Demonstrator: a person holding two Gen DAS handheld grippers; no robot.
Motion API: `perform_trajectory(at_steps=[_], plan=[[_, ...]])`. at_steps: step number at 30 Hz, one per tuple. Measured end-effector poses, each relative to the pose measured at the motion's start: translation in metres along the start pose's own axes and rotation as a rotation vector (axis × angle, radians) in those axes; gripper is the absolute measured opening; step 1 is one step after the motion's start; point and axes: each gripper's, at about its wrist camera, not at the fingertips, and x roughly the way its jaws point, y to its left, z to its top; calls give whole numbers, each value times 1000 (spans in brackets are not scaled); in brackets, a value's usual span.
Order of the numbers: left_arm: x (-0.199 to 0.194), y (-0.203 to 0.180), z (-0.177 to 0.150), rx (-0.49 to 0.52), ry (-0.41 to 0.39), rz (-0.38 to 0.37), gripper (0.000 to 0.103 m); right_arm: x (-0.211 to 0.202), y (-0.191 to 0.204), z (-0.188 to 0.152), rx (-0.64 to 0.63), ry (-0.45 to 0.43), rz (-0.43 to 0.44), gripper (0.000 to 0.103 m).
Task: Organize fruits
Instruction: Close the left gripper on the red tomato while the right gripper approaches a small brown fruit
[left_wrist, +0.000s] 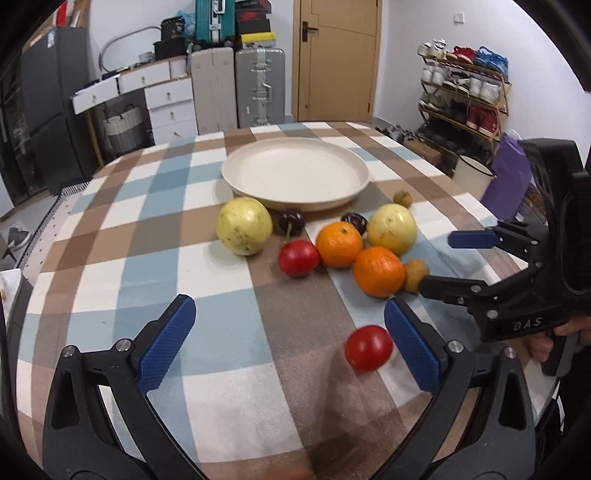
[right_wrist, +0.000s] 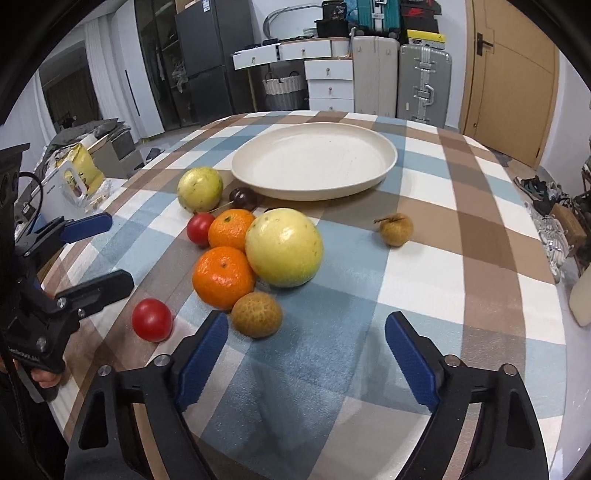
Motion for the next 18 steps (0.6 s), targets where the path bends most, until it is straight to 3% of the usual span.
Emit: perform_trajectory(at_steps=[6,12,18], plan=[[4,-14,-9,63,46,-57,101,3,5,0,-15,15,14,74],[15,-22,-14,92,104,-86,90,4,10,-1,-41,26,59,65],[28,-22,-18,74,157,-145,64,6,13,-4,-45,32,87,54]])
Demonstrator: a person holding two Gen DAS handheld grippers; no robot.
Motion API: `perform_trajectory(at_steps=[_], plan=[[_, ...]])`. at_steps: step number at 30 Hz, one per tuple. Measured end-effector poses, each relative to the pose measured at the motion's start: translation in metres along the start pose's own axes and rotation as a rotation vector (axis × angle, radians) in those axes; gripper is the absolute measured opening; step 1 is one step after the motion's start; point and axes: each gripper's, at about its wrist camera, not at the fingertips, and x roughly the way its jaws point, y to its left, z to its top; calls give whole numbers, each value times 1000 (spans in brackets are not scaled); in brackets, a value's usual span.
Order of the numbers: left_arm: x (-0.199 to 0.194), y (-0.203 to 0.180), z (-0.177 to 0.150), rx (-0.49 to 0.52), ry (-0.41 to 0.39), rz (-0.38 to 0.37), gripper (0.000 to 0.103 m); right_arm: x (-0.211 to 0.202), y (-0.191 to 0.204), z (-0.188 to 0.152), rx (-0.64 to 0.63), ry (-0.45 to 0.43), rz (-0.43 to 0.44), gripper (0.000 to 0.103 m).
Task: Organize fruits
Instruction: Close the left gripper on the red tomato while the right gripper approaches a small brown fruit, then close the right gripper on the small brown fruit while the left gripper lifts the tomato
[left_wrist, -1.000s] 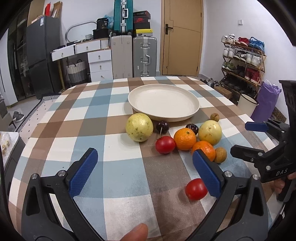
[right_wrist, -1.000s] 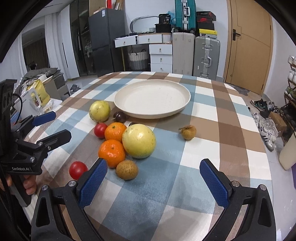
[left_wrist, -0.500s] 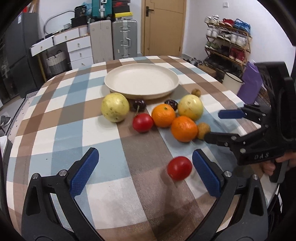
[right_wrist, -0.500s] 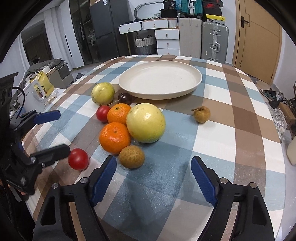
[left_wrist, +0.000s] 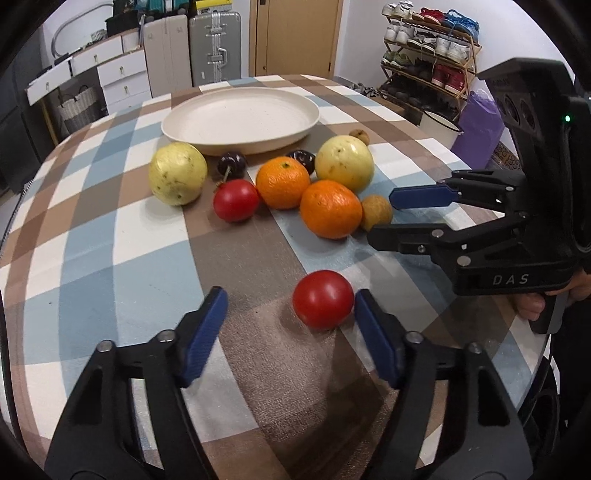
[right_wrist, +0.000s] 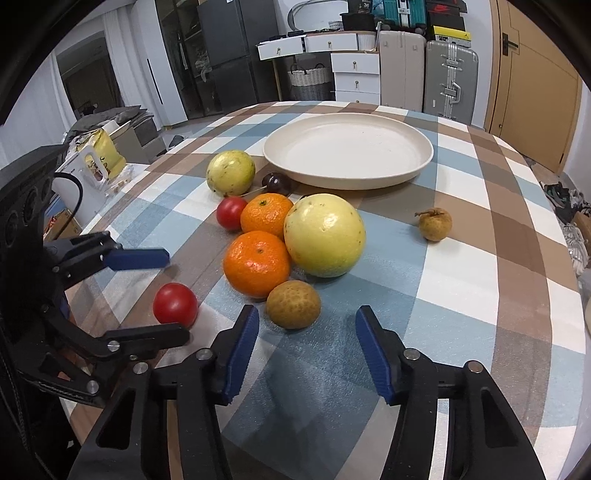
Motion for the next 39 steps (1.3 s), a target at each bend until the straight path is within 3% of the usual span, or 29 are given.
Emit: perform_trajectory(at_steps=[4,7,8,12,24,39], plan=[[-2,3,1,-22,-7,-45,49,1,2,1,-6,-1,8,50],[-3,4,3,-29,0,-94,30,1,4,1,-13,0,19,46],[-4,4,3,-32,0,-105,29,2,5,2,-19,0,19,43],[-6,1,2,-34,-11,-99,29,2,5,3,-13,-5,23,31],[-34,19,15,-107,-136,-52,29,-26,5,0,-1,-78,33,30],[-54,46,47,-153,-231,7,29,-55,-9,42,44,-214,40,30]])
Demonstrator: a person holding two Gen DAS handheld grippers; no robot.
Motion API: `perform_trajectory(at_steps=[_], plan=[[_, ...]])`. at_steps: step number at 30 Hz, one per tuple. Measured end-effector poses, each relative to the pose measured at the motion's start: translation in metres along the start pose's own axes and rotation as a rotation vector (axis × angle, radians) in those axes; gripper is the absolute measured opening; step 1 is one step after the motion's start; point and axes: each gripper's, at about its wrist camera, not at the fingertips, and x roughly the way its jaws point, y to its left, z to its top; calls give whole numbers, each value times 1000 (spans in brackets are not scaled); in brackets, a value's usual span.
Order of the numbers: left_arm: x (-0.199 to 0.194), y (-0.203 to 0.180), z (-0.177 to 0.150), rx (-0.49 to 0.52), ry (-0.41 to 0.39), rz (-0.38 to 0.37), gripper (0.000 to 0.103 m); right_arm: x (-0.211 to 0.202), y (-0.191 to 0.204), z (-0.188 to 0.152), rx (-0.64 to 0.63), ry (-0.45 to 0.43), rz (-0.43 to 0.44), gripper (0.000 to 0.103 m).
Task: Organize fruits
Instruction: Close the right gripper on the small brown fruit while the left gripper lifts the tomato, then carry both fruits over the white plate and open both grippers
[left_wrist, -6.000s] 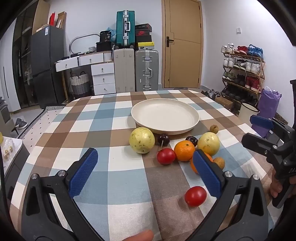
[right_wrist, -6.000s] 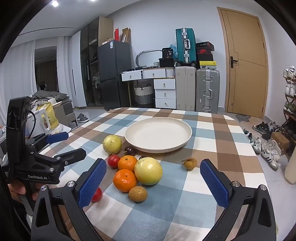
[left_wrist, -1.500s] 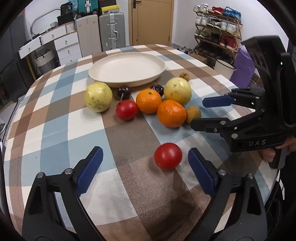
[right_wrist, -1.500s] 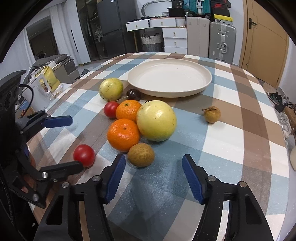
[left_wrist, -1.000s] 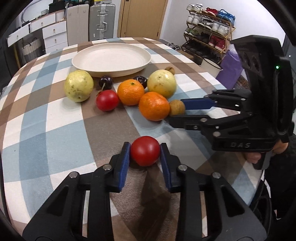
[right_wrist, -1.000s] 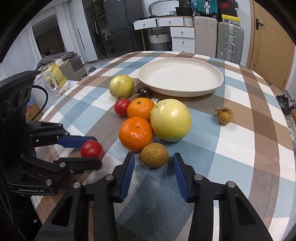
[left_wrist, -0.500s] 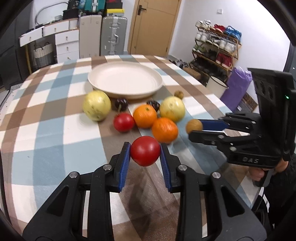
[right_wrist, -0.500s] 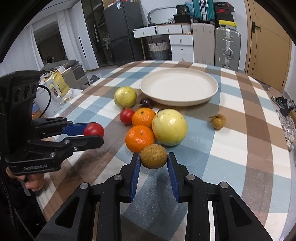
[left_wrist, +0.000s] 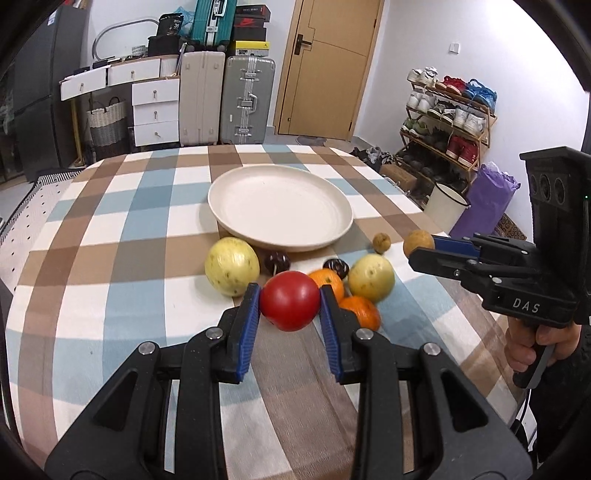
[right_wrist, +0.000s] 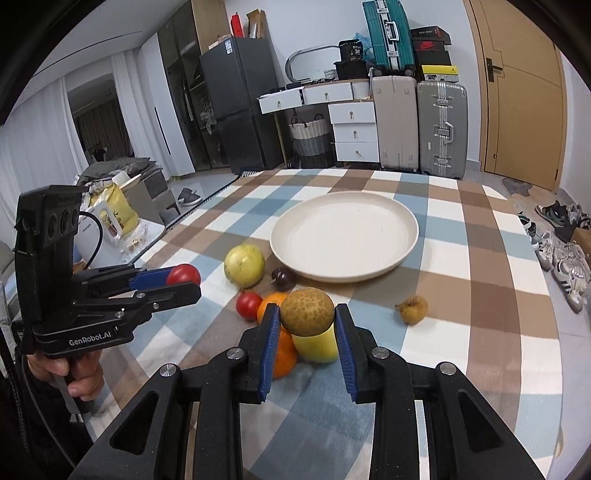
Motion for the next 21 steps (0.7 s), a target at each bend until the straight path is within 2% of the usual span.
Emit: perform_trajectory(at_steps=[10,21], plan=[[17,9,28,-16,-24,-14,29,16,-9,27,16,-11,-20,30],[50,16,57,4,-22,2,29,48,-27,41,53,16,-33,30]])
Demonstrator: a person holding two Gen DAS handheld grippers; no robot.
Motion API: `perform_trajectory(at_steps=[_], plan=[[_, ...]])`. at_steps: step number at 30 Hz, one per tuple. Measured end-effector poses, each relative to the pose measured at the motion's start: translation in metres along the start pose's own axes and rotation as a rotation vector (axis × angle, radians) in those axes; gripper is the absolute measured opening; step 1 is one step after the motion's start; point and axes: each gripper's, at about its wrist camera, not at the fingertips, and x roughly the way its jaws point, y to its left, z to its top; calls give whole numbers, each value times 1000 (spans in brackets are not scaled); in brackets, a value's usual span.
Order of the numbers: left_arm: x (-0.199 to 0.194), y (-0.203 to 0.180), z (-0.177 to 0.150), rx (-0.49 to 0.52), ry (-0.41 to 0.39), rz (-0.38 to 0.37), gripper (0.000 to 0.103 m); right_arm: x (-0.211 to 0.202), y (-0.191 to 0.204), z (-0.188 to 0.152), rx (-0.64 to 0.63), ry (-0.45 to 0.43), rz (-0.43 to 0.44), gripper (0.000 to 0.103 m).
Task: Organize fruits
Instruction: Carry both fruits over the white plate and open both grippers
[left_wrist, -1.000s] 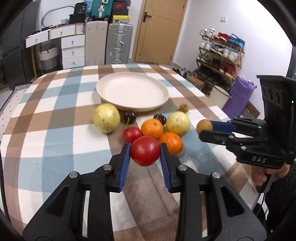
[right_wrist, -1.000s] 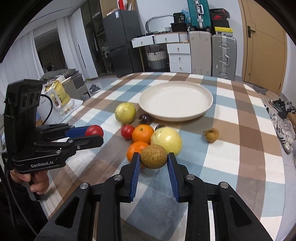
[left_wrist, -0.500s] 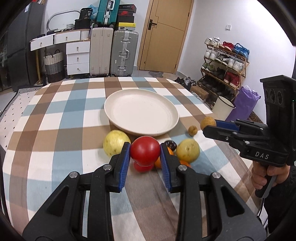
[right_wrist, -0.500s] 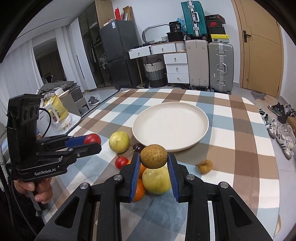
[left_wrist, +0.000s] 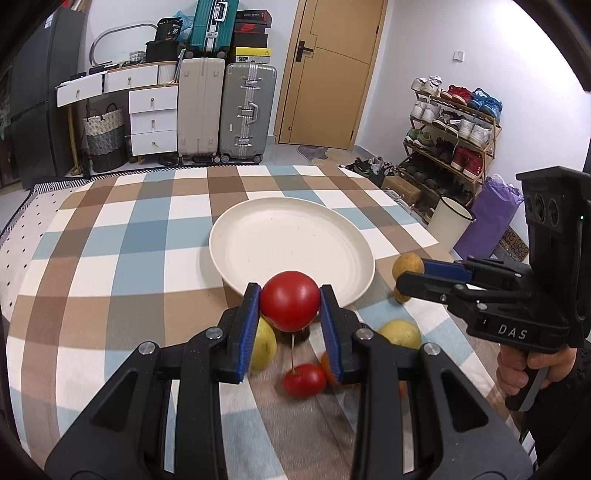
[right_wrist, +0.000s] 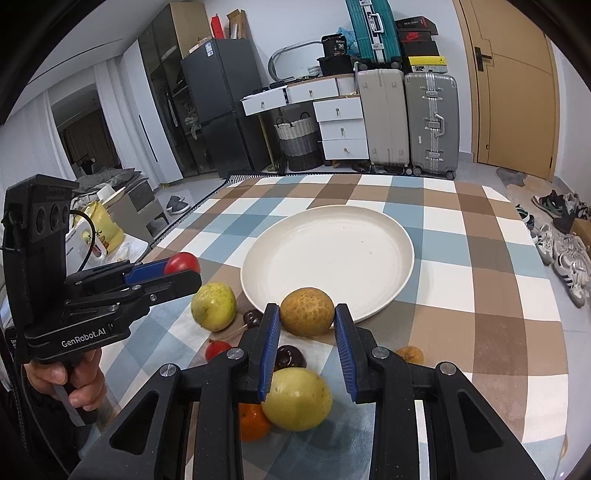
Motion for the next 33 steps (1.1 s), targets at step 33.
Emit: perform_trajectory(at_steps=[33], plan=[[97,0,16,23,108,57,29,64,-30,19,73,123,-60,31]])
